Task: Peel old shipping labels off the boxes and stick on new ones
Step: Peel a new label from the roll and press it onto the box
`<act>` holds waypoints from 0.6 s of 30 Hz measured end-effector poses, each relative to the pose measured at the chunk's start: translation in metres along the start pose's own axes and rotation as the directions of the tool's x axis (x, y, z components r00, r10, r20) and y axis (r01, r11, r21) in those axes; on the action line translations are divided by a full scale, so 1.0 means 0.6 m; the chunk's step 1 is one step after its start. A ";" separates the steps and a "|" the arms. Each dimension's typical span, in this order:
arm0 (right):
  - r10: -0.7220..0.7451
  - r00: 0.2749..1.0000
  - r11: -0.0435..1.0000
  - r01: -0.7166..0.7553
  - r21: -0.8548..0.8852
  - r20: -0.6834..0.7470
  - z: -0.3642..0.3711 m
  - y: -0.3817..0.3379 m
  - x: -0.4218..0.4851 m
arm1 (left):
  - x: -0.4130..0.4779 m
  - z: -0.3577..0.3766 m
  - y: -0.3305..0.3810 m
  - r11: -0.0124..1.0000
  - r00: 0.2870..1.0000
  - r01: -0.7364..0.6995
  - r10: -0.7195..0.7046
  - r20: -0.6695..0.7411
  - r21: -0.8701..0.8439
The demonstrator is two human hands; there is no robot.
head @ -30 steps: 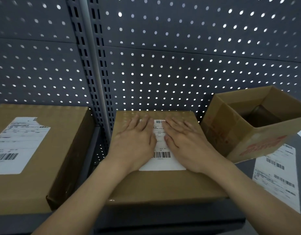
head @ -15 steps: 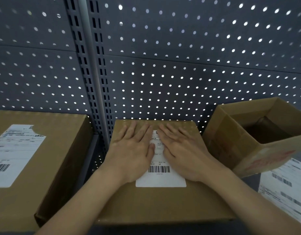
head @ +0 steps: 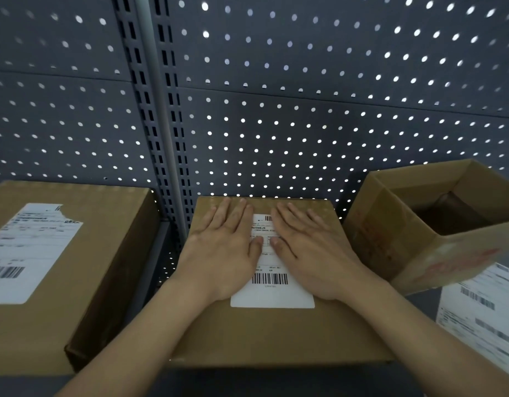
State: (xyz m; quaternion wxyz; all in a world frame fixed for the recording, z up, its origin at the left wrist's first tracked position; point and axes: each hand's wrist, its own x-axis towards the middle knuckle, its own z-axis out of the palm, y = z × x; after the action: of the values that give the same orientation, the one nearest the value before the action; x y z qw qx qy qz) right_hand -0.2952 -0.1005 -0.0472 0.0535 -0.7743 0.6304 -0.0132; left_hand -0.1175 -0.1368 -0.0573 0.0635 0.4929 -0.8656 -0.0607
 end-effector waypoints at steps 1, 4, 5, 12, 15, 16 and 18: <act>0.002 1.000 1.000 -0.002 -0.007 0.005 -0.001 0.000 0.001 | 0.000 -0.002 -0.001 1.000 1.000 0.001 -0.001 0.012 0.001; 0.000 1.000 1.000 0.000 0.000 0.018 -0.001 0.000 0.002 | 0.001 -0.005 -0.004 1.000 1.000 -0.008 0.009 0.027 -0.014; -0.001 1.000 1.000 0.000 0.018 0.010 -0.001 0.001 0.002 | 0.001 -0.006 -0.005 1.000 1.000 -0.014 0.015 0.023 -0.027; 0.127 0.967 0.963 -0.067 0.260 -0.220 -0.021 0.005 -0.014 | -0.005 -0.018 -0.012 0.992 0.995 -0.059 0.050 -0.086 -0.109; 0.136 0.975 0.961 -0.087 0.261 -0.177 -0.030 0.007 -0.035 | -0.019 -0.020 -0.006 0.991 0.996 -0.028 0.017 -0.082 -0.133; 0.131 0.981 0.962 -0.091 0.256 -0.145 -0.030 0.004 -0.041 | -0.024 -0.020 -0.003 0.991 0.999 -0.007 0.000 -0.050 -0.137; 0.082 0.990 0.981 -0.060 0.183 -0.115 -0.022 0.000 -0.046 | -0.034 -0.014 0.004 0.996 0.999 0.038 -0.037 0.009 -0.077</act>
State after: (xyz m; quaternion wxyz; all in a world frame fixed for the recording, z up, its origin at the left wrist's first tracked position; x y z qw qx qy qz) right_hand -0.3021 -0.0744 -0.0328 0.0843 -0.7410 0.6561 -0.1152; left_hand -0.1076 -0.1184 -0.0499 0.0779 0.5061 -0.8534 -0.0973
